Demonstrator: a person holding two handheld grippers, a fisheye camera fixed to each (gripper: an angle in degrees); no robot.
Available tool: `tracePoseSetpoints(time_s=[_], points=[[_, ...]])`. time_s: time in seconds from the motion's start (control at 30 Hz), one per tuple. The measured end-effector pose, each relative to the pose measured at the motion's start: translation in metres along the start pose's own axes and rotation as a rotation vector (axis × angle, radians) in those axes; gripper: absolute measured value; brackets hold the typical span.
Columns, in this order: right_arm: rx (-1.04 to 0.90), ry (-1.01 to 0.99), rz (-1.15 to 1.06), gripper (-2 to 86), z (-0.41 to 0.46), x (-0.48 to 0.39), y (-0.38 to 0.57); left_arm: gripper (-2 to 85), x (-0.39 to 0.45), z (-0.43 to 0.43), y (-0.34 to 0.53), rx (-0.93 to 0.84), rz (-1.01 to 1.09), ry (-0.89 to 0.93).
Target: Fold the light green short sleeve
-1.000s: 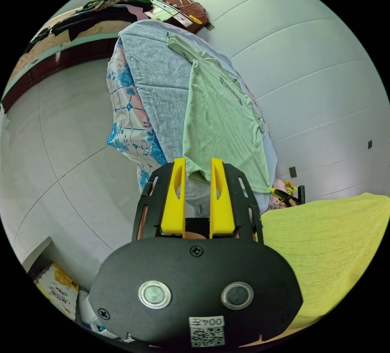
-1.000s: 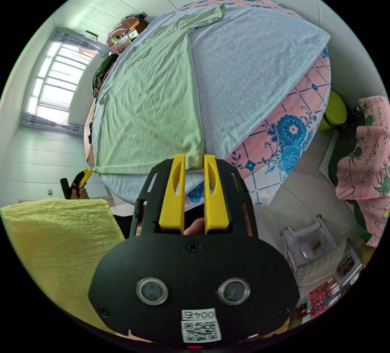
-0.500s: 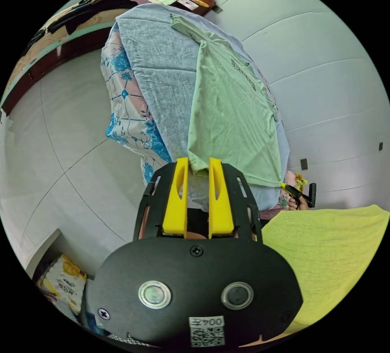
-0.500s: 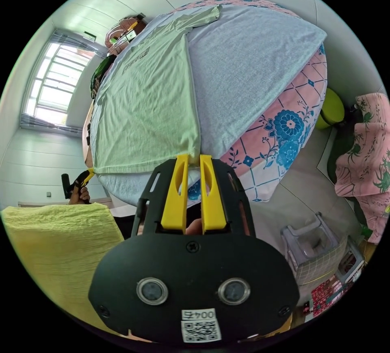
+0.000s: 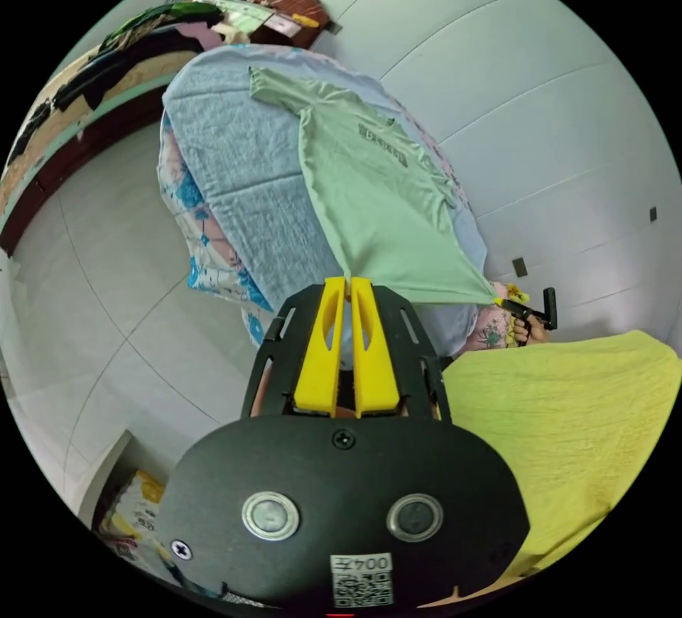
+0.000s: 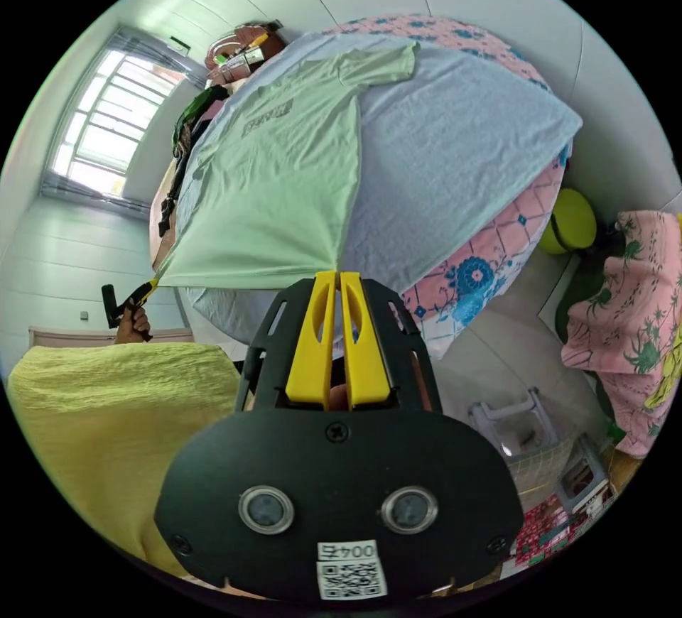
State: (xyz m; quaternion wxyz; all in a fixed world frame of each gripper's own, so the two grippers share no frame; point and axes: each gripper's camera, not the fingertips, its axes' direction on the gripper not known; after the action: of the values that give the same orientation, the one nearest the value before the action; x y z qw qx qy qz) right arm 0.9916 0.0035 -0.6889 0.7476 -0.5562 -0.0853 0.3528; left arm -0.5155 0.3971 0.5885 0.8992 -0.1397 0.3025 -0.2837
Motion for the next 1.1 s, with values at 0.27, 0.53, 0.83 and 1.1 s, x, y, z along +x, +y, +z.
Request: tracePoseSetpoints(time_s=[0.27, 0.53, 0.83, 1.1], points=[[-0.083, 0.019, 0.021, -0.8, 0.029, -0.001, -0.007, 1.3, -0.015, 0.061, 0.01, -0.089, -0.003, -0.06], [-0.136, 0.042, 0.058, -0.6, 0.077, 0.001, -0.009, 1.4, -0.019, 0.136, 0.027, -0.149, 0.004, -0.215], [-0.134, 0.051, 0.071, 0.7, 0.117, -0.009, -0.013, 2.4, -0.017, 0.206, 0.048, -0.15, 0.048, -0.327], [-0.103, 0.02, 0.098, 5.9, 0.132, -0.023, -0.008, 8.3, -0.021, 0.251, 0.075, -0.178, 0.117, -0.419]])
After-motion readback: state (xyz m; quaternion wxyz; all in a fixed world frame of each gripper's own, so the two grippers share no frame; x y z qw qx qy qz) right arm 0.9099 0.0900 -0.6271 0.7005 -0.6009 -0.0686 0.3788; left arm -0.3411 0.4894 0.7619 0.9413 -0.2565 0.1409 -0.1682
